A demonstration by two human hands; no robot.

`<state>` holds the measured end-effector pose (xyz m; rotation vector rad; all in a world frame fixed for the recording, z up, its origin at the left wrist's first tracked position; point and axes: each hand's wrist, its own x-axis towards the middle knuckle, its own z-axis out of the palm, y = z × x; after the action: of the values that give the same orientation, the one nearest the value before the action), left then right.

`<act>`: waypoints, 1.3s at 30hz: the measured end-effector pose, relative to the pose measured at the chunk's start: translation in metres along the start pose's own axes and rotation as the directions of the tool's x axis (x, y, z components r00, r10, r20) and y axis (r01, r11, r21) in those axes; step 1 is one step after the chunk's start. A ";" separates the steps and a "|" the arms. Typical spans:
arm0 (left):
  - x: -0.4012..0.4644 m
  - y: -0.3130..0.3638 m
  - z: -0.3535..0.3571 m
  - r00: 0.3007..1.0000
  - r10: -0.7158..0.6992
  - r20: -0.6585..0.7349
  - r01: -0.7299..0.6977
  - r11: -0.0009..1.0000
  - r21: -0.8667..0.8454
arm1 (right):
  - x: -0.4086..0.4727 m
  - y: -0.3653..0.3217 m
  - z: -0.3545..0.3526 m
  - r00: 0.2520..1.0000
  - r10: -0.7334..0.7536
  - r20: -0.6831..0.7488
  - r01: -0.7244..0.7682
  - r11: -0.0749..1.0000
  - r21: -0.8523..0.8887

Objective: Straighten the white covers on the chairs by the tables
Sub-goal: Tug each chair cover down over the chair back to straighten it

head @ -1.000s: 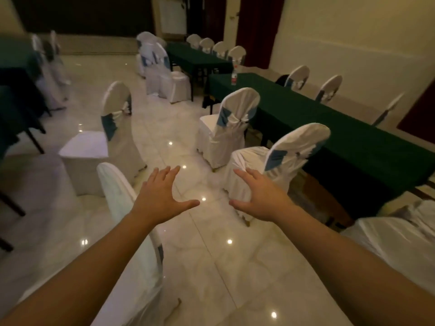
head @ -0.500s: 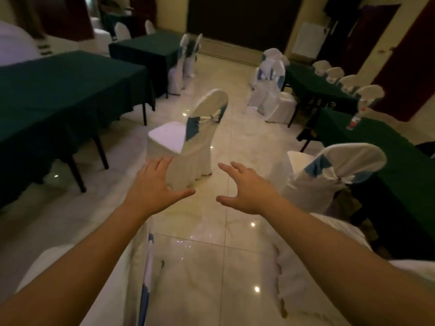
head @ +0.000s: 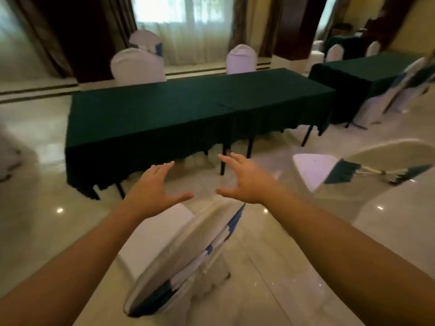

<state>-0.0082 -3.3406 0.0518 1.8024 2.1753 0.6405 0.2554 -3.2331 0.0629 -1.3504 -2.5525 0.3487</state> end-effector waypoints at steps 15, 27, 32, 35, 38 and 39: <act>-0.178 -0.005 0.093 0.810 -0.583 -0.063 0.586 0.810 0.030 | 0.004 0.020 0.070 0.840 -0.432 0.329 0.449 0.893 0.029; -0.164 -0.031 0.096 0.881 -0.454 -0.136 0.472 0.817 0.330 | 0.025 0.029 0.096 0.877 -0.387 0.283 0.434 0.893 -0.122; -0.160 -0.037 0.090 0.918 -0.385 -0.092 0.387 0.829 0.403 | 0.029 0.032 0.095 0.871 -0.369 0.325 0.427 0.896 -0.125; -0.151 -0.038 0.088 0.936 -0.341 -0.090 0.346 0.843 0.412 | 0.032 0.035 0.093 0.881 -0.336 0.333 0.399 0.905 -0.143; -0.132 -0.039 0.077 0.956 -0.280 -0.083 0.289 0.863 0.415 | 0.035 0.043 0.086 0.904 -0.299 0.306 0.348 0.930 -0.121; -0.124 -0.039 0.072 0.963 -0.258 -0.075 0.265 0.868 0.419 | 0.036 0.046 0.084 0.910 -0.287 0.300 0.334 0.935 -0.122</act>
<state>0.0163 -3.4540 -0.0408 1.6289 2.6675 0.1193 0.2456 -3.1864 -0.0274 -0.9705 -3.0369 0.2805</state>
